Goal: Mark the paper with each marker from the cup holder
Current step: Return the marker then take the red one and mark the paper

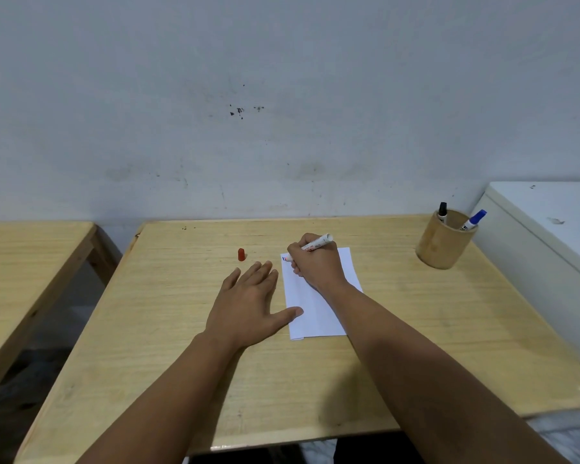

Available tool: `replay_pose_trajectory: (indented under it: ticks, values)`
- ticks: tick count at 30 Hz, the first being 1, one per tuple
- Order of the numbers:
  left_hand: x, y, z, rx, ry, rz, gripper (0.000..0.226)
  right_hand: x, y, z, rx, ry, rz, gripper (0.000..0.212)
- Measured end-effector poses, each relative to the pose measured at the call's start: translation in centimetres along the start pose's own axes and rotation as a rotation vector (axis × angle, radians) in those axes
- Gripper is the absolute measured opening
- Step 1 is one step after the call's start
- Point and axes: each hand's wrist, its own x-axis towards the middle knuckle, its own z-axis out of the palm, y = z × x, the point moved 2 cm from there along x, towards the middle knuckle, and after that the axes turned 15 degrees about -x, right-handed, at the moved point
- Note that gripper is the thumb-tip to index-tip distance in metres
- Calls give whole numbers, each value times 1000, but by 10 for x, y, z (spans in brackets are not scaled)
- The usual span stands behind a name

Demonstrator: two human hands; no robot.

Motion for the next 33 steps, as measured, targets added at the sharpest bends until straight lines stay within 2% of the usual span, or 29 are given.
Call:
replay_pose_trajectory:
  ticks: [5, 9, 11, 13, 16, 18, 21, 23, 25, 27, 31, 33]
  values:
    - [0, 1, -1, -2, -8, -10, 100, -5, -5, -4, 97, 46, -30, 24]
    - [-2, 4, -5, -10, -5, -12, 100, -5, -22, -22, 150, 161, -49, 33]
    - [-2, 7, -6, -30, 10, -2, 98, -5, -34, -37, 241, 145, -39, 30]
    - [0, 8, -10, -87, 103, 1, 89, -6, -47, -52, 358, 86, -23, 28]
    - [9, 9, -23, -120, 373, 2, 66, -4, -59, -74, 436, 47, 34, 42]
    - [20, 5, -32, -79, 463, -41, 51, -5, -60, -85, 412, 96, 35, 29]
    - [39, -11, -40, -103, 364, -216, 42, -10, -55, -98, 354, 114, 2, 7]
    - [45, -22, -39, -122, 299, -272, 33, -14, -50, -103, 321, 72, 8, 4]
    - [47, -24, -39, -173, 322, -295, 24, -20, -46, -107, 286, 21, 33, 8]
    - [50, -19, -42, -351, 370, -338, 16, -25, -41, -110, 233, -7, 27, 12]
    - [72, 13, -63, -1058, 422, -423, 11, -31, -33, -112, 144, -11, -45, 15]
    - [80, 38, -74, -1280, 389, -431, 12, -33, -34, -114, 134, -7, -85, 14]
